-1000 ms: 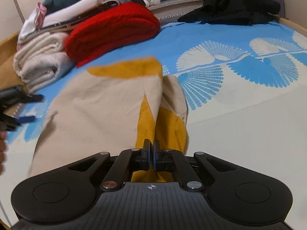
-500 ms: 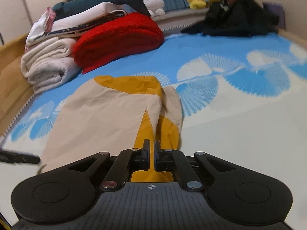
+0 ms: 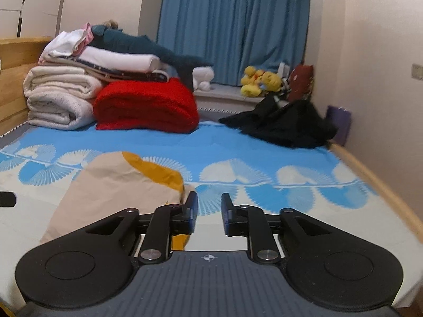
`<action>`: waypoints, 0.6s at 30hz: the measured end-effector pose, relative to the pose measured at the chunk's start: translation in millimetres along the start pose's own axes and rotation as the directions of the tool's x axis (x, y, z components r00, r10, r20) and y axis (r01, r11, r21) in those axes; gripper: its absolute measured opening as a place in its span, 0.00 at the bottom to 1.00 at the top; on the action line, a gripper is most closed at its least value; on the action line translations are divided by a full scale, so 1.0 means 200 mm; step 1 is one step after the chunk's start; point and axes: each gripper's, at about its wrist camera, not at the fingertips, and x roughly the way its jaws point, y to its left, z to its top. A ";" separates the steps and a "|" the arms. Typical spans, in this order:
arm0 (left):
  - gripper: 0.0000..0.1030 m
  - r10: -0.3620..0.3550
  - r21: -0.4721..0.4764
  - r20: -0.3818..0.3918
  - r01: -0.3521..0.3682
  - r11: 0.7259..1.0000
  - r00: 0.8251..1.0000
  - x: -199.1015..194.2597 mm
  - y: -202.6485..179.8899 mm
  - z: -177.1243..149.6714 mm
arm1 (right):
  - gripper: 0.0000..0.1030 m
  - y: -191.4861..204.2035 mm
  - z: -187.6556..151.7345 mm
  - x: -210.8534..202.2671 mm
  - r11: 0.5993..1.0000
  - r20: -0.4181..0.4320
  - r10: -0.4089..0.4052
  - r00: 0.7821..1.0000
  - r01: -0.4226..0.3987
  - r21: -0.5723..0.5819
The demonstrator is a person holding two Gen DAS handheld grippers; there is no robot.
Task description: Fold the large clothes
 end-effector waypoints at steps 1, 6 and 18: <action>1.00 0.003 -0.013 0.017 -0.003 1.000 1.000 -0.09 -0.02 -0.01 | 0.30 0.01 0.02 -0.07 1.000 0.005 -0.001 1.000 0.001 -0.004; 1.00 0.061 -0.057 0.091 -0.056 0.997 0.994 -0.44 -0.11 -0.16 | 0.71 0.05 0.04 -0.38 1.000 -0.002 -0.003 1.000 0.003 -0.007; 1.00 0.108 -0.074 -0.082 -0.114 0.991 0.991 -0.29 -0.14 -0.49 | 0.99 0.21 -0.50 -0.37 0.999 -0.189 0.023 0.982 -0.017 0.034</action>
